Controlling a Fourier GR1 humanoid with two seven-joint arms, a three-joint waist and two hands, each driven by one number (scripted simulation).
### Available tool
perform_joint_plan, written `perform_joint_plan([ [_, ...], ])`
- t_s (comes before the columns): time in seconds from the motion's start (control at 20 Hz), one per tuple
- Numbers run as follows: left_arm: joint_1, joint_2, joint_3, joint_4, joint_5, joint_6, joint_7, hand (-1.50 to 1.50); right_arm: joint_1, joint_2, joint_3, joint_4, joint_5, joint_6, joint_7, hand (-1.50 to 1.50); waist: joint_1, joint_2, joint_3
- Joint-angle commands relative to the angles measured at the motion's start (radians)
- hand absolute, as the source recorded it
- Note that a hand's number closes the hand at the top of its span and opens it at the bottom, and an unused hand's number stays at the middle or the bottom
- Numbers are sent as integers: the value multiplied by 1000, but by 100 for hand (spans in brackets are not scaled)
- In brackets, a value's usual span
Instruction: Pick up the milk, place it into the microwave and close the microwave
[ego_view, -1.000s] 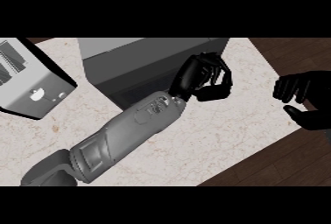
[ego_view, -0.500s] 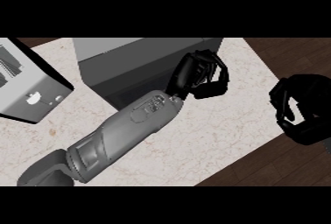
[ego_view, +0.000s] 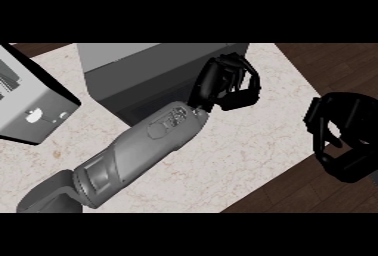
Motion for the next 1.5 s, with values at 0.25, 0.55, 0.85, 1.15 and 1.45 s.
perform_joint_plan([
  [0.25,-13,-58,108,76,46,149,-25,150,29,-11,9,-59,-27,41,-18,150,23,5,-4],
  [0.55,69,-61,247,-5,259,32,64,150,93,-14,124,-104,-40,86,57,150,46,49,-16],
  [0.85,130,-62,268,13,348,-61,23,150,151,7,161,-173,-48,51,80,150,81,36,-15],
  [1.15,170,-59,246,41,406,-165,-3,150,220,32,182,-238,-43,7,82,150,113,27,-15],
  [1.45,184,-31,214,76,437,-263,-17,150,280,59,215,-297,-21,-33,84,150,142,27,-14],
])
